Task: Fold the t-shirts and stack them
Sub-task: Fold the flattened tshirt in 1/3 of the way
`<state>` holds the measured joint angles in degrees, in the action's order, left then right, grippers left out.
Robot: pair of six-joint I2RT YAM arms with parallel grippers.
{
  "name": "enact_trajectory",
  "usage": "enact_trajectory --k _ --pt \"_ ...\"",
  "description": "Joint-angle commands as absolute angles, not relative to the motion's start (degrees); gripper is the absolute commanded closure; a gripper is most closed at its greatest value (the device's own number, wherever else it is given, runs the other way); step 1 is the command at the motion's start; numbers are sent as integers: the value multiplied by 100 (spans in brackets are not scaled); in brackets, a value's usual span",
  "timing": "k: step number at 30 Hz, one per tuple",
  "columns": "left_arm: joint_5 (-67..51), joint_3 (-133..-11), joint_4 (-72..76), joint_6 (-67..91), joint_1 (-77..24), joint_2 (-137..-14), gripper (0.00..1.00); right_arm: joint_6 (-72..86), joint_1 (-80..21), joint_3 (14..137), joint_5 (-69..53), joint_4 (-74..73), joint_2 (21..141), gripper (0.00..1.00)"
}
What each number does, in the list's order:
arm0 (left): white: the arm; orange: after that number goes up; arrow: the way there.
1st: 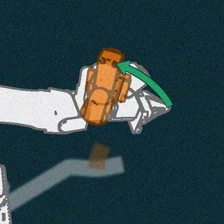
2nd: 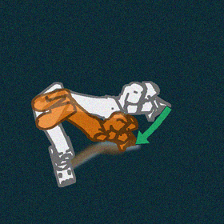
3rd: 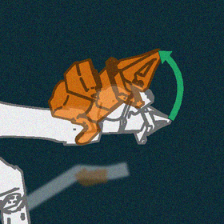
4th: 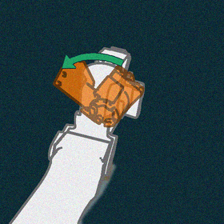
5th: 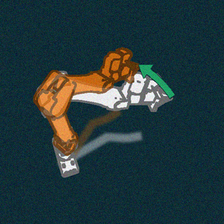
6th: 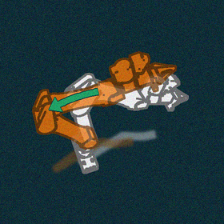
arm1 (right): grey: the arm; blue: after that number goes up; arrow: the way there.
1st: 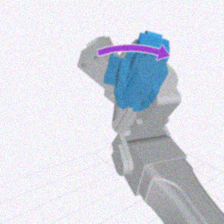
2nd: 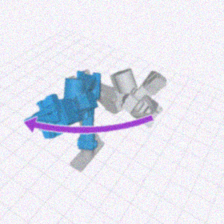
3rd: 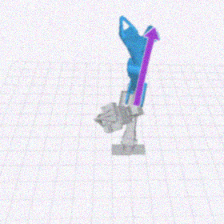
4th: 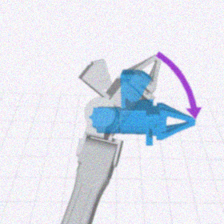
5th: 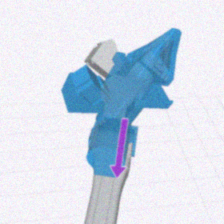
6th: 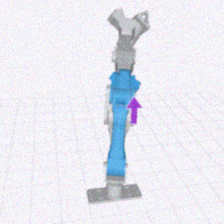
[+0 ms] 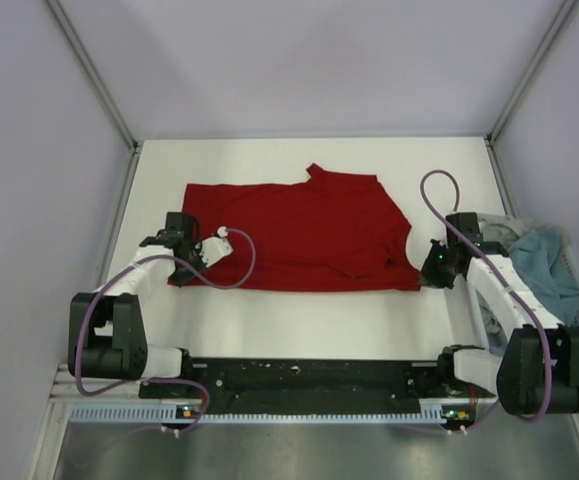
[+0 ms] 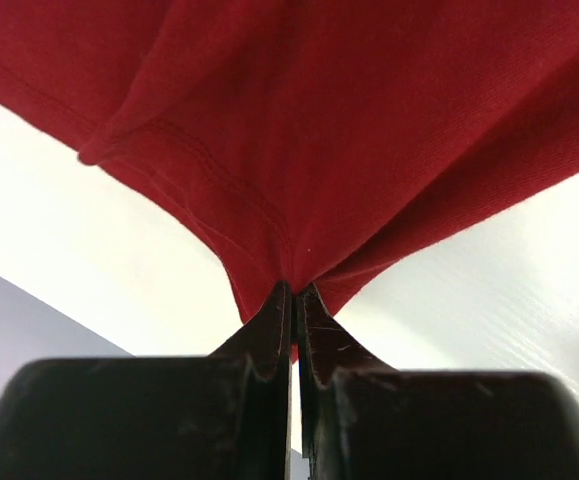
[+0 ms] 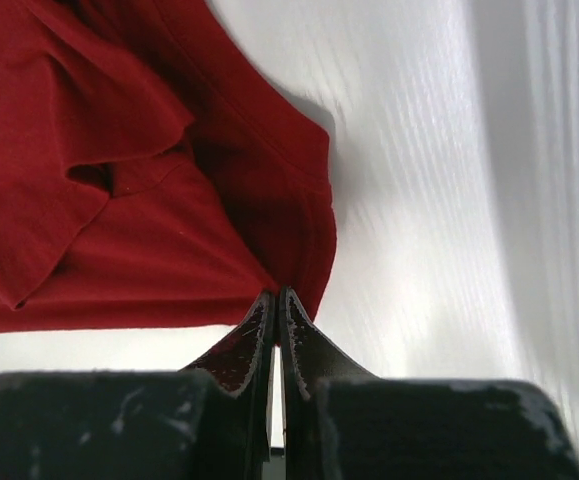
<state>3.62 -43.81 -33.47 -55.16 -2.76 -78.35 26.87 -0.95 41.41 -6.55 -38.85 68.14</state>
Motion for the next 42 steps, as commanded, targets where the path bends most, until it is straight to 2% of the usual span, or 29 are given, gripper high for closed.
enact_trajectory --k 1,7,8,9,10,11,12,13,16,20,22,24,27,29,32,35,42 --pt "896 -4201 -3709 -5458 -220 -7682 100 2725 -26 4061 -808 -4306 6495 100" --pt "1064 -4166 -4086 -5528 -220 -7717 100 2847 -18 4069 -1055 -4482 6539 100" --pt "1063 -4166 -4165 -5554 -220 -7717 100 2874 -26 4078 -1081 -4517 6539 91" --pt "1055 -4157 -4218 -5572 -220 -7725 91 2883 -26 4078 -1055 -4526 6539 68" --pt "1063 -4140 -4236 -5598 -220 -7734 77 2909 -26 4096 -907 -4552 6539 48" --pt "1072 -4140 -4236 -5625 -220 -7743 62 2961 -26 4131 -705 -4622 6530 37" --pt "1090 -4183 -4228 -5642 -220 -7752 55 3032 -18 4183 -399 -4693 6487 30" --pt "1099 -4279 -4210 -5625 -220 -7769 49 3076 -26 4253 -143 -4746 6425 29" --pt "819 -5085 -4560 -5389 -255 -7866 45 3164 167 4621 377 -4720 6144 30" --pt "-655 -6528 -5158 -4984 -824 -7945 50 2489 141 5000 -621 -3948 6256 55" --pt "-1412 -6854 -5037 -4896 -1630 -7945 58 2102 97 5211 -1105 -3648 6747 68" --pt "-1844 -6812 -4573 -4939 -2553 -7980 59 1786 35 5457 -1291 -3612 7310 75" --pt "-2161 -6811 -3921 -5193 -3706 -8287 58 1416 -385 5668 -1310 -3499 7944 75" --pt "-2468 -6995 -3745 -5448 -4129 -8655 55 1222 -579 5757 -1239 -3385 8252 75" --pt "-2470 -7128 -3324 -5668 -4613 -9200 51 1099 -659 5801 -1257 -3165 8586 69" --pt "-2163 -7294 -2892 -5748 -4938 -9702 50 1037 -685 5810 -1397 -2945 8771 66" --pt "-1846 -7445 -2356 -5941 -5010 -10546 52 1028 -808 5792 -1749 -2382 9166 62"
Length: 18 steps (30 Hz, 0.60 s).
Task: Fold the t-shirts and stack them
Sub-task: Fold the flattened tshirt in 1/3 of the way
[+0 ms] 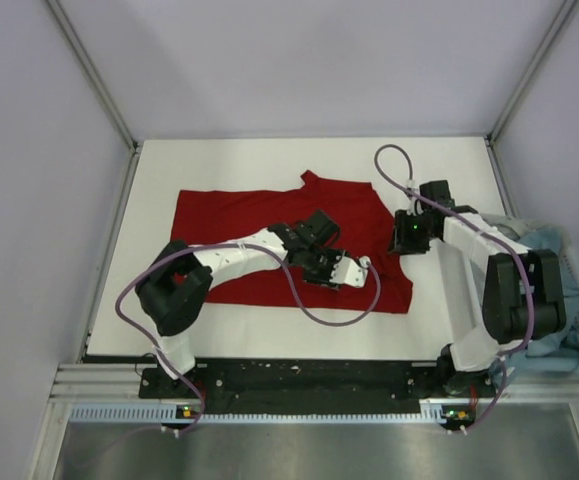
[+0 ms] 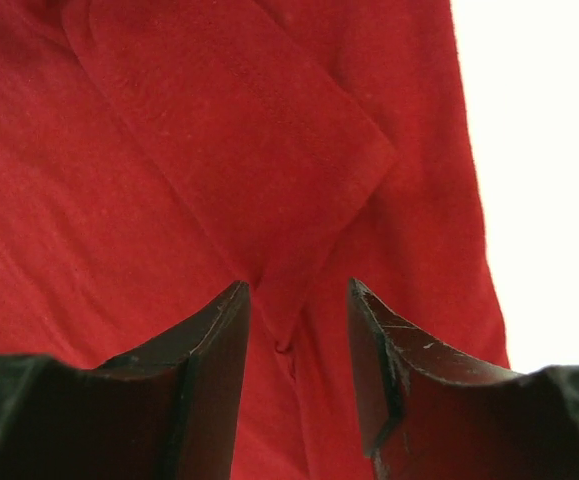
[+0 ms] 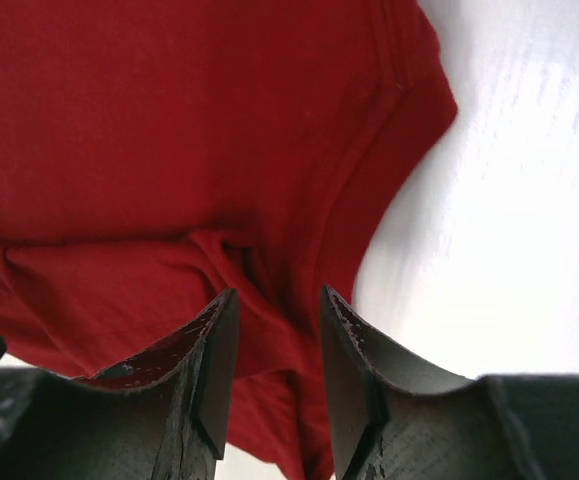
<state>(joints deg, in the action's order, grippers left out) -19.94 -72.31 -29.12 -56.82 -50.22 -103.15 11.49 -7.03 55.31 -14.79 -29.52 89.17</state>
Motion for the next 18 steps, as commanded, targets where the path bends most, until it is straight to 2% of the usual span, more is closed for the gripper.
enact_trajectory --k 1,6,9,10,12,13,14,18 --pt "-1759 -7427 -2268 -5968 -5010 -10608 53 1046 -826 5783 -1836 -2330 9237 62" --pt "-1617 -7330 -2101 -5985 -5027 -10723 58 1098 -984 5740 -1933 -2171 9448 64" --pt "-1600 -7260 -2110 -6038 -5054 -10740 62 1151 -984 5704 -1837 -2083 9483 75" --pt "-1591 -7225 -2118 -6038 -5054 -10758 66 1169 -976 5704 -1828 -2083 9466 83" --pt "-1565 -7181 -2109 -6073 -5062 -10767 81 1186 -984 5687 -1802 -2083 9431 95" --pt "-1530 -7172 -2118 -6073 -5063 -10767 90 1187 -976 5652 -1758 -2092 9413 100" --pt "-1477 -7163 -2118 -6082 -5063 -10775 98 1178 -976 5599 -1706 -2092 9361 100" --pt "-1301 -7102 -2171 -6091 -5045 -10732 100 1221 -932 5493 -1547 -2083 9246 100"
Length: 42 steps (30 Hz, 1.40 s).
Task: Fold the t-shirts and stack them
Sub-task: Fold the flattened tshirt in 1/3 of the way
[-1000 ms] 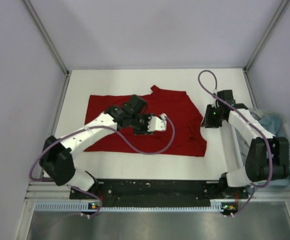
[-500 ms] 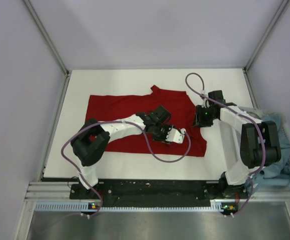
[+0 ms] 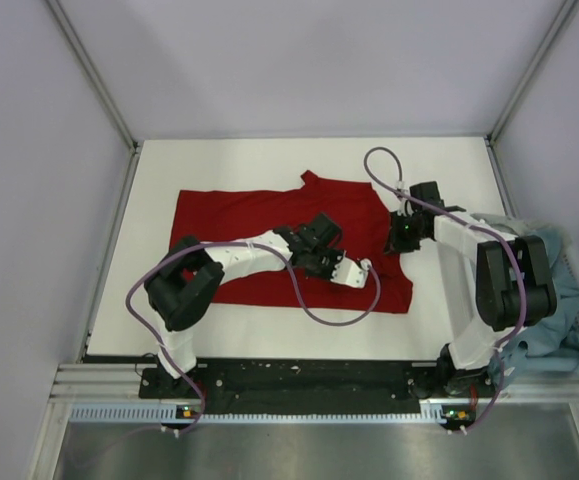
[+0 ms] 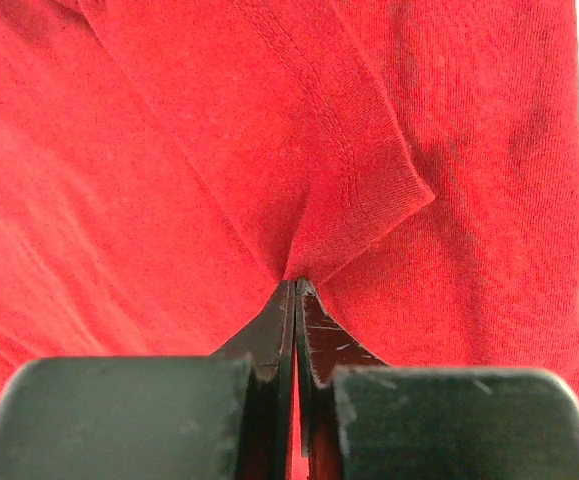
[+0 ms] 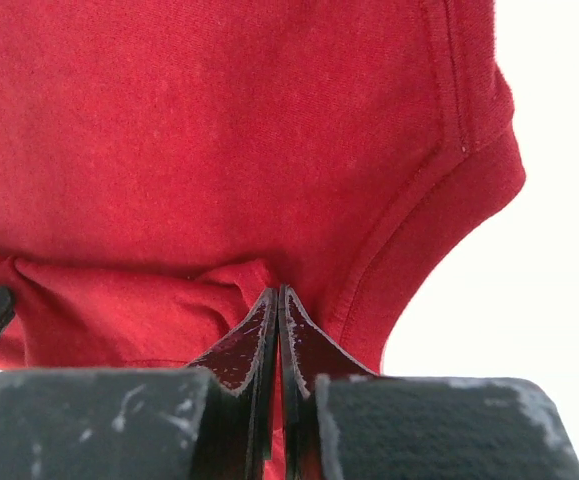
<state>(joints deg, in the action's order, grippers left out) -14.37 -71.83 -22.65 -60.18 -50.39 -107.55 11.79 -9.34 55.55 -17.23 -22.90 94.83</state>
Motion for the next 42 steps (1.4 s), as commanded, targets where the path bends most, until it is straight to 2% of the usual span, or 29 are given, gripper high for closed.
enact_trajectory --k 1,7,10,11,13,15,18,23,26,30,32,37,42 --pt "-1283 -7075 -2188 -6126 -5036 -10705 100 1265 -914 5476 -1416 -2083 9229 100" --pt "-1318 -6856 -2206 -6161 -4913 -10459 100 1301 -642 5440 -1388 -2083 9001 100" --pt "-1353 -6838 -2224 -6161 -4852 -10406 100 1275 -650 5379 -1764 -2083 8877 100" --pt "-1354 -6838 -2232 -6179 -4852 -10415 100 1240 -668 5335 -1984 -2057 8825 97" --pt "-1388 -6864 -2285 -6205 -4852 -10441 100 1204 -738 5195 -2074 -1961 8676 77" --pt "-1406 -6899 -2303 -6205 -4852 -10468 100 1160 -791 5054 -2074 -1873 8517 66" --pt "-1397 -6926 -2312 -6258 -4852 -10459 100 1169 -817 4905 -2162 -1697 8499 61" --pt "-1424 -6978 -2373 -6284 -4852 -10468 100 1143 -967 4904 -2022 -1652 8947 60" --pt "-1406 -6970 -2382 -6284 -4852 -10459 100 1108 -967 4948 -1776 -1661 9044 64" --pt "-1415 -6943 -2382 -6302 -4852 -10433 100 1099 -967 4948 -1705 -1635 9009 83" --pt "-1389 -6943 -2399 -6337 -4852 -10424 100 1125 -967 4939 -1592 -1644 9000 100" --pt "-1274 -6865 -2557 -6556 -4808 -10345 100 1248 -862 4904 -1099 -1801 8781 100" --pt "-1415 -6706 -2619 -6653 -4667 -10230 100 1319 -624 4746 -1230 -1802 8561 100"
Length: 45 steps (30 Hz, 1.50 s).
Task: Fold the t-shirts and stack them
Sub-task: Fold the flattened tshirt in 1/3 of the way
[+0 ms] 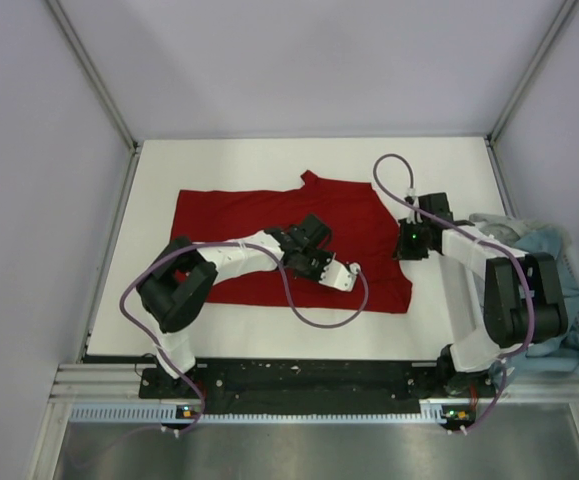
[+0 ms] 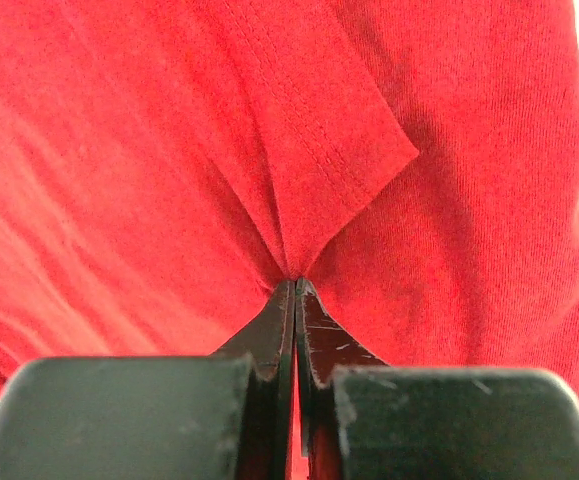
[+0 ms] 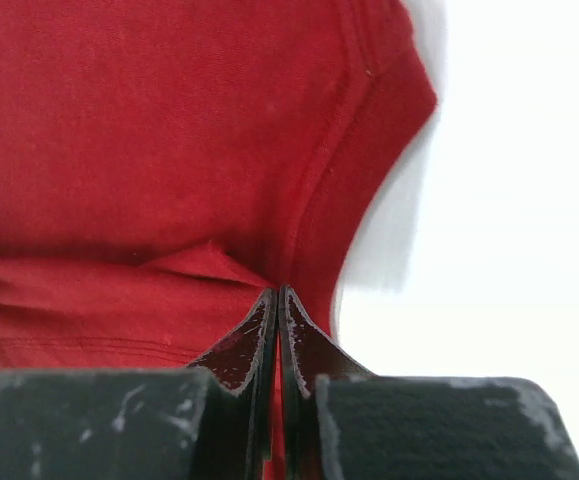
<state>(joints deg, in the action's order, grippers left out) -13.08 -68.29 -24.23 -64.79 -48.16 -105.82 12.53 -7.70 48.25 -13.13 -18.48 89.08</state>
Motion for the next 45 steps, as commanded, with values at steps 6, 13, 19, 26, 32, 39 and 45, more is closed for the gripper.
enact_trajectory --k 6,13,19,26,32,39,45 --pt "-1459 -6872 -2619 -6487 -4684 -10380 100 1345 -642 4781 -1626 -1626 8657 100" --pt "-1125 -7101 -2645 -6258 -4676 -10179 83 1555 -642 5298 -934 -2301 8544 66" --pt "-852 -7277 -3390 -5714 -4448 -9441 65 2345 -659 5625 121 -3514 7797 52" --pt "-678 -6410 -4754 -5738 -2982 -8308 61 3286 -922 4590 185 -4526 6489 50" --pt "-501 -5416 -5326 -6239 -1443 -7603 61 4016 -1213 3798 -113 -4799 5889 48" --pt "201 -4396 -4265 -6609 -634 -7365 57 4543 -1529 3218 -70 -4238 5748 47" --pt "-156 -4088 -3560 -6855 -325 -7383 56 4755 -1529 2804 -79 -3420 5958 48"
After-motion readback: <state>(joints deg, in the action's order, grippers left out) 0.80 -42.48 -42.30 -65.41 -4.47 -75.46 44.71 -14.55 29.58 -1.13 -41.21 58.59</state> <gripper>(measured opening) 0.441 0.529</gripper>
